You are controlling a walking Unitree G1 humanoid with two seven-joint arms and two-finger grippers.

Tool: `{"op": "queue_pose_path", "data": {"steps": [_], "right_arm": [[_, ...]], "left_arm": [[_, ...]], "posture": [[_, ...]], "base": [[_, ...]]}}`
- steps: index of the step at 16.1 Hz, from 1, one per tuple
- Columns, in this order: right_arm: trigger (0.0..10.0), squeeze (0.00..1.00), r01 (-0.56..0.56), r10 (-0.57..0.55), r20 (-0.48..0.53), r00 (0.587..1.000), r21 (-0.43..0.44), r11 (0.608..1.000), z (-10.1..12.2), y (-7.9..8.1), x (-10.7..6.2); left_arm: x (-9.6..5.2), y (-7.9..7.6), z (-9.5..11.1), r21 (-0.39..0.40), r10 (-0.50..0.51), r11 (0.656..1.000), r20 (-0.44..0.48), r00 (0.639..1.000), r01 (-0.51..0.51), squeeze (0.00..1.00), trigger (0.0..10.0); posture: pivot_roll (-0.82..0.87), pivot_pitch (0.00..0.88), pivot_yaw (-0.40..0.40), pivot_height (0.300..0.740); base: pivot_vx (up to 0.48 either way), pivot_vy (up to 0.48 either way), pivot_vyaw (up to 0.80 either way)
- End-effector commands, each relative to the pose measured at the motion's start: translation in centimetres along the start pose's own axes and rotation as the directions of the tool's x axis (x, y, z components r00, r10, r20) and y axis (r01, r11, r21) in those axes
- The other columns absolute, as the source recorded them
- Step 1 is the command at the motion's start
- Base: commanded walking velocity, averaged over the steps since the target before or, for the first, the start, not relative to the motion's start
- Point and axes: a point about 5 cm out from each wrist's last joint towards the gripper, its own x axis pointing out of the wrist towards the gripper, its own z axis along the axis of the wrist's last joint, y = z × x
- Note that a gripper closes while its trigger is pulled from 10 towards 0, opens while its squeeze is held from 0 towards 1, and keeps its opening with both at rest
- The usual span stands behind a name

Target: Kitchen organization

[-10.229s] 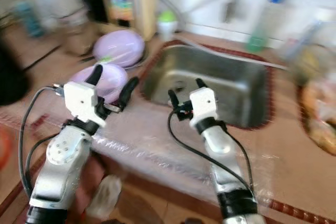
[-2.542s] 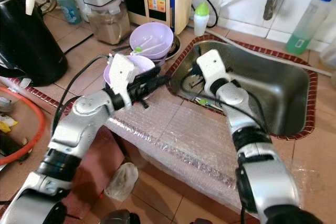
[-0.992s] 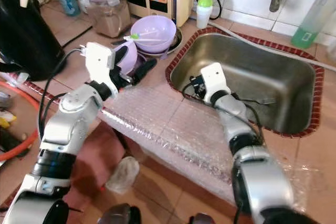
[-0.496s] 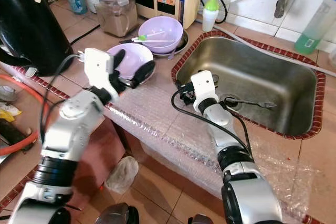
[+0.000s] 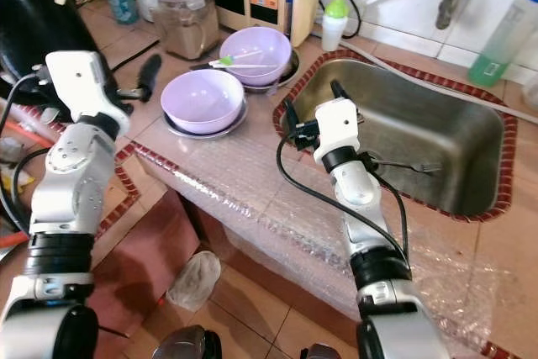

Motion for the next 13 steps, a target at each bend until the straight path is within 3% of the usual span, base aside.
{"op": "queue_pose_path", "data": {"steps": [1,2,4,6,7,9,10,11,13], "right_arm": [[10.0,0.00,-0.069,0.068,0.013,0.998,0.042,0.997,0.7,1.1,-0.4],[10.0,0.00,-0.142,0.141,0.022,0.990,0.059,0.988,1.2,2.2,-1.1],[10.0,0.00,-0.279,0.278,0.032,0.960,0.120,0.953,1.7,4.2,-2.5],[10.0,0.00,-0.341,0.343,0.004,0.939,0.125,0.932,1.3,4.9,-3.8],[10.0,0.00,-0.317,0.321,-0.016,0.947,0.131,0.940,0.9,4.8,-4.1],[10.0,0.00,-0.277,0.287,-0.043,0.957,0.153,0.949,1.0,4.6,-4.3],[10.0,0.00,-0.276,0.287,-0.047,0.957,0.159,0.948,1.1,4.7,-4.4],[10.0,0.00,-0.285,0.298,-0.055,0.953,0.170,0.943,1.2,5.1,-4.6],[10.0,0.00,-0.310,0.323,-0.061,0.945,0.162,0.937,1.3,5.4,-4.7]], "left_arm": [[0.3,1.2,-0.8,-0.030,0.060,0.998,-0.078,0.995,-0.062,0.00,10.0],[0.7,1.0,-1.7,-0.062,0.035,0.997,-0.143,0.989,-0.044,0.00,10.0],[1.2,0.6,-2.5,-0.114,0.001,0.993,-0.185,0.983,-0.023,0.00,10.0],[1.5,0.1,-3.2,-0.137,-0.037,0.991,-0.240,0.970,0.004,0.00,10.0],[1.7,-0.3,-3.5,-0.158,-0.060,0.987,-0.264,0.963,0.018,0.00,4.3],[2.3,-0.7,-3.2,-0.197,-0.067,0.980,-0.250,0.966,0.017,0.00,3.1],[2.5,-0.8,-3.0,-0.206,-0.065,0.978,-0.240,0.969,0.015,0.00,3.5],[2.7,-0.9,-2.7,-0.206,-0.078,0.978,-0.229,0.970,0.030,0.00,4.8],[2.8,-1.3,-3.2,-0.237,-0.114,0.970,-0.267,0.957,0.050,0.00,6.0]], "posture": [[0.02,0.020,0.033,0.740],[0.01,0.020,0.031,0.740],[0.01,0.021,0.032,0.740],[0.00,0.023,0.034,0.740],[0.00,0.023,0.034,0.740],[-0.02,0.019,0.043,0.740],[-0.02,0.019,0.043,0.740],[-0.02,0.019,0.043,0.740],[-0.02,0.019,0.043,0.740]], "base": [[0.000,0.000,0.00],[0.000,0.000,0.00],[0.000,0.000,0.00],[0.000,0.000,0.00],[0.000,0.000,0.00],[0.000,0.000,0.00],[0.000,0.000,0.00],[0.000,0.000,0.00],[0.000,0.000,0.00]]}}
